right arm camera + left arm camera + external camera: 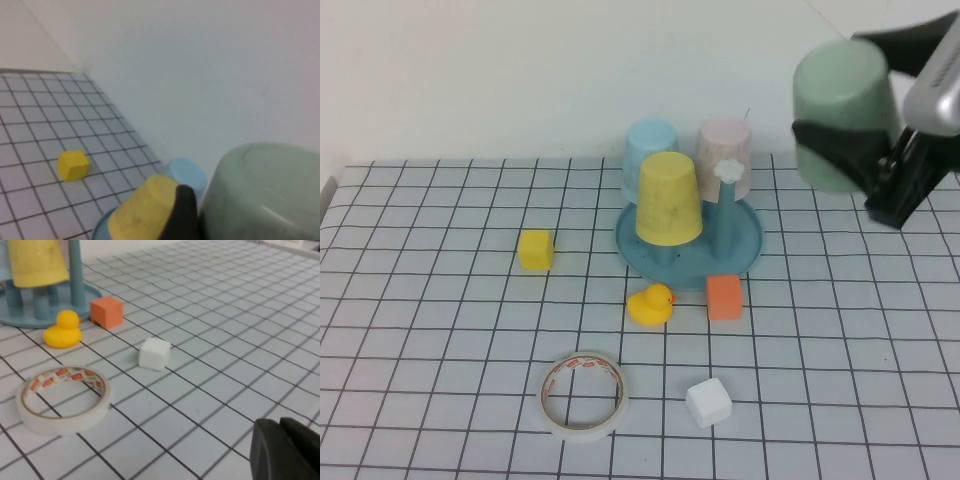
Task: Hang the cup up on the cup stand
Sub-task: Place the cup on the cup holder
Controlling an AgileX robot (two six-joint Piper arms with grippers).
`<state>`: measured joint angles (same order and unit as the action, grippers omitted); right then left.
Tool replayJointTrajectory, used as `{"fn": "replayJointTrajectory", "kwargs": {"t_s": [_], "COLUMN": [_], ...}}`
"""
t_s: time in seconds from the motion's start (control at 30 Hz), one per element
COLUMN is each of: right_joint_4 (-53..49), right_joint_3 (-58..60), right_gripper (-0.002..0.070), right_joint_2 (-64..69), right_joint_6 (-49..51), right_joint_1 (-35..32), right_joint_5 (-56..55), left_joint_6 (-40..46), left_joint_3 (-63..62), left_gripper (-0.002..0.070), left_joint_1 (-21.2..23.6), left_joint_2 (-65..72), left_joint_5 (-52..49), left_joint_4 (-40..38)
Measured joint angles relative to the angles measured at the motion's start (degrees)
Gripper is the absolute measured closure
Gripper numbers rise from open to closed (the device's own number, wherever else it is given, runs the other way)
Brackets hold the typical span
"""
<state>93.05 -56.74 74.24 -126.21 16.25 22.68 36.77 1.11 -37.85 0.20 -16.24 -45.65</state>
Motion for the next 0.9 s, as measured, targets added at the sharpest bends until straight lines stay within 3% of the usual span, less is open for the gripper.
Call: {"fn": "replayJointTrajectory", "kwargs": {"t_s": [0.23, 0.37, 0.57, 0.9], "right_joint_4": [-5.3, -4.6, 2.6, 3.3], "right_joint_3": [0.0, 0.0, -0.8, -2.5], "right_gripper": [0.0078, 0.0078, 0.0078, 0.0078], "right_joint_2": [6.3, 10.5, 13.7, 14.7], "right_joint_6": [12.9, 14.4, 4.4, -11.0], "right_joint_1": [0.1, 0.1, 0.1, 0.1], "right_joint_5": [0.2, 3.5, 12.3, 21.9], "left_joint_6": [0.0, 0.0, 0.0, 0.0], "left_joint_3": [0.0, 0.0, -0.1, -0.6], "left_gripper": [0.0676, 0.0676, 0.0676, 0.0676], "left_joint_1": [0.0, 0.0, 0.0, 0.0], "left_joint_2": [0.0, 0.0, 0.0, 0.0], "left_joint_5": [-4.1, -6.1, -8.3, -12.3], "left_joint_4": [0.2, 0.3, 0.3, 0.3]}}
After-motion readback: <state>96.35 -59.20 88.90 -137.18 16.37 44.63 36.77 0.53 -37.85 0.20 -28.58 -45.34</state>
